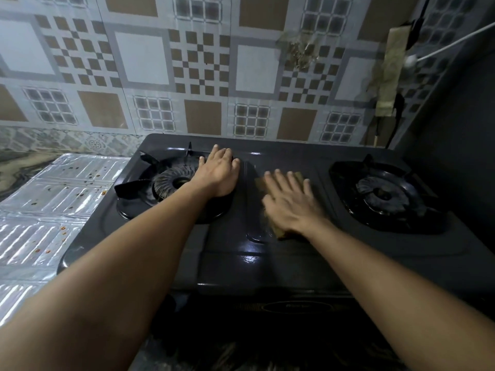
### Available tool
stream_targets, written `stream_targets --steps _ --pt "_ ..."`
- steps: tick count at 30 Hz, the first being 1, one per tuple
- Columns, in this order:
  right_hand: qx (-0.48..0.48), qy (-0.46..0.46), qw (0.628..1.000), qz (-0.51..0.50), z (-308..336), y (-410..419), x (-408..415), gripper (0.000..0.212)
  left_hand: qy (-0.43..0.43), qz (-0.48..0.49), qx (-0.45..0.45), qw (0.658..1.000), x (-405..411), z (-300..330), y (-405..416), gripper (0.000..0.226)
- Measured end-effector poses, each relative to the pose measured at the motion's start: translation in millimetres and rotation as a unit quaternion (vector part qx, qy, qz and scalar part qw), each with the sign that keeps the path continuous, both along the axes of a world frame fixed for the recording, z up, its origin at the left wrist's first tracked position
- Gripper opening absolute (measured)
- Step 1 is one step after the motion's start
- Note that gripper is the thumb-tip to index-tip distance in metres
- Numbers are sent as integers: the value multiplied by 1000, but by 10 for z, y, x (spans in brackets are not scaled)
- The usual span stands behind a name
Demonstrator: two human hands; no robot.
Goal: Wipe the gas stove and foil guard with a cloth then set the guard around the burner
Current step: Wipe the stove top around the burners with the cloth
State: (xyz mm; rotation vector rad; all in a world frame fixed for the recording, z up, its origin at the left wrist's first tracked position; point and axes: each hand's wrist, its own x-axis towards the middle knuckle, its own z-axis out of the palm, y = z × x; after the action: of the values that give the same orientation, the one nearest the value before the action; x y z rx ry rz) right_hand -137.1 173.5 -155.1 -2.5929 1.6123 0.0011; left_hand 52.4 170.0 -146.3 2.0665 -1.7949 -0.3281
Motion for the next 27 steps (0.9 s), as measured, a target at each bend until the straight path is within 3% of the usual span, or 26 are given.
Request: stream_targets --steps 8,15,20,27 --pt "-22 -39 995 83 -47 834 42 63 1 0 0 1000 61 -35 -23 50" --pt "6 -23 997 -78 -43 719 -919 61 -6 -9 -2 1000 54 -24 -43 44" --pt "12 -32 994 -104 -49 760 -836 63 -12 -4 6 1000 28 -39 -58 50" --pt "-30 -40 998 42 -81 1031 -36 63 -34 8 16 999 24 -25 -62 53"
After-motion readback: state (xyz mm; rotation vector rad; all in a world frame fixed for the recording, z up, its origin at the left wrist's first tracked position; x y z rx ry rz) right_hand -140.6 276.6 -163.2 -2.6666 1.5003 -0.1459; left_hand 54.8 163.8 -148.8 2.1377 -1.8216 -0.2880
